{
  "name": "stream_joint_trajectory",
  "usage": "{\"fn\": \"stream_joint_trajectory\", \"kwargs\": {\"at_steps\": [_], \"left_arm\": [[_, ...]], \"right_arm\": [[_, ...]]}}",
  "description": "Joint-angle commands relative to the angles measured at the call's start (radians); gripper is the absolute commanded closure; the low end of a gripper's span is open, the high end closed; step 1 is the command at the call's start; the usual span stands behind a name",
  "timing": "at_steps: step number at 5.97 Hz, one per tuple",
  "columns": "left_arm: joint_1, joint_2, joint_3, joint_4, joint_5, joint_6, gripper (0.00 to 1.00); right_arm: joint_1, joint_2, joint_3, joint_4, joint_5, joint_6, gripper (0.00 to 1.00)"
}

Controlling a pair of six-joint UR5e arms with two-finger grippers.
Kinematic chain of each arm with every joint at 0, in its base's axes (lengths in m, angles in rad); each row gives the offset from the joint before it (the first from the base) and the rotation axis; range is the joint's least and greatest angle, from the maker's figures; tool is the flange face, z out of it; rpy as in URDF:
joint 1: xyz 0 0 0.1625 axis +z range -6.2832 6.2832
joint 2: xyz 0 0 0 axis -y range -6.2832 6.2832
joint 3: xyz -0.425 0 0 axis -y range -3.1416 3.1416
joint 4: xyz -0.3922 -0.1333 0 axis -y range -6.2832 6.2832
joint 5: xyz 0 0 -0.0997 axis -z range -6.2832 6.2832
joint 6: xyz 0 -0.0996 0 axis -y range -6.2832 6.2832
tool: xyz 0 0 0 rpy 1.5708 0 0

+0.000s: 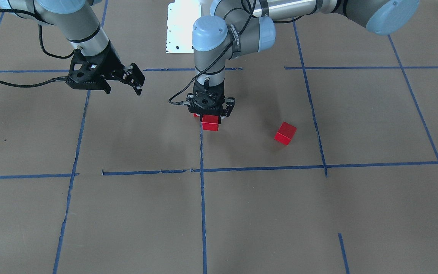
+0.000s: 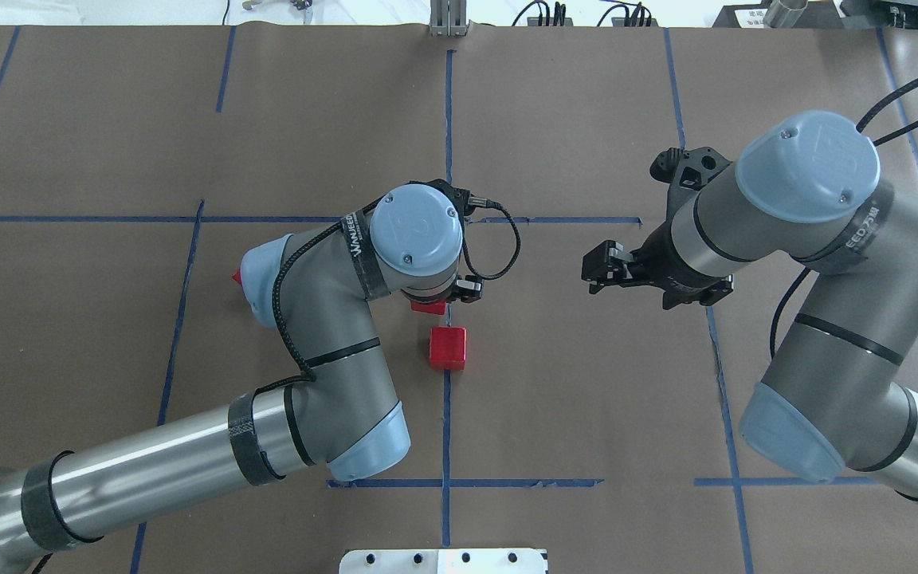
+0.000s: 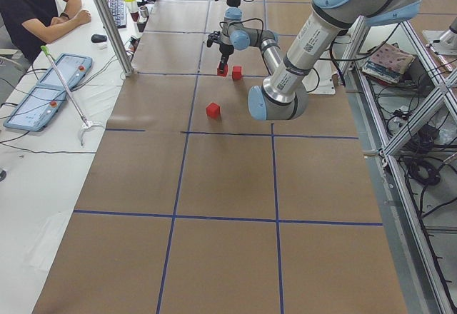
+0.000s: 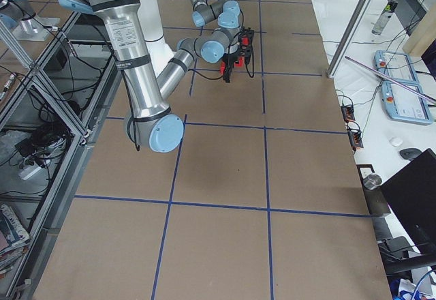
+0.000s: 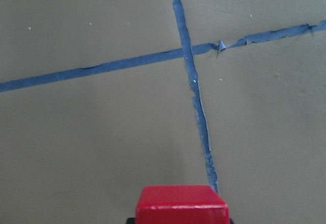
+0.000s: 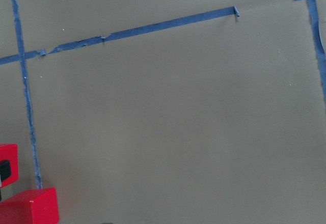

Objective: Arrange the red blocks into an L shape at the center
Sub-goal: 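Carry the cube with the left gripper and set it beside the placed cube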

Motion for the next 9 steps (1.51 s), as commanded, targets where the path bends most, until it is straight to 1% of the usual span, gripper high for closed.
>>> {"fn": "stream_joint_trajectory", "kwargs": {"at_steps": [1, 3, 7, 9], "left_arm": [[0.012, -0.006, 0.024, -0.03, -0.001, -0.047, 0.92], [0.037, -0.004, 0.024, -0.044, -0.001, -0.11, 0.89], [0.054, -0.003, 0.024, -0.05, 0.001, -0.11, 0.83], [0.054, -0.001, 0.024, -0.05, 0.001, -0.11, 0.83]], "right_arm": [[0.009, -0.054, 0.023, 0.0, 0.003, -0.001, 0.0], [0.005, -0.063, 0.021, 0.001, -0.006, 0.005, 0.0], [0.003, -0.06, 0.021, 0.001, -0.008, 0.011, 0.0], [0.003, -0.055, 0.021, 0.001, -0.008, 0.013, 0.0]]}}
